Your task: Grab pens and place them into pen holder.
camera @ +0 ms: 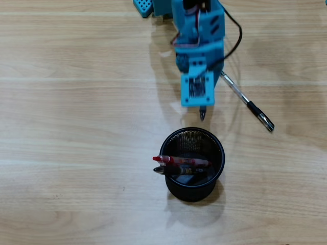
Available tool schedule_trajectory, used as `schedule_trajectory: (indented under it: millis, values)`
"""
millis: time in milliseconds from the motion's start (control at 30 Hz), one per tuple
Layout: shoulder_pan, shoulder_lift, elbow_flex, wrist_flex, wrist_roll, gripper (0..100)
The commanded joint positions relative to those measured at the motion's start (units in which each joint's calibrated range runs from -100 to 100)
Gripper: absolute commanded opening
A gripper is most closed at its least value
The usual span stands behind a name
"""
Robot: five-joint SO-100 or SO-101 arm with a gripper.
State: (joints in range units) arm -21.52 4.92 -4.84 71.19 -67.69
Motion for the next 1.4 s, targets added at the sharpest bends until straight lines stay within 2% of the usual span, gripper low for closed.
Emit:
schedule_trajectory:
  millis: [0,233,567,633,800,1033,1100,1133,1367]
  values:
    - [1.0,-10.8,-8.5,8.7,0.2,2]
    - [0.9,-21.9,-12.0,14.6,0.2,2]
    - [0.0,-28.5,-12.3,14.2,0.4,2]
    - [-0.5,-29.2,-12.6,11.9,1.9,2]
    - [0.0,-28.7,-11.7,-3.7,6.8,2]
    - [1.2,-25.1,0.0,-28.6,9.1,2]
    - [1.6,-23.5,5.1,-37.8,9.9,2]
    - [2.3,-21.8,10.7,-47.6,10.1,2]
    - [5.9,-13.2,22.0,-80.6,10.1,2]
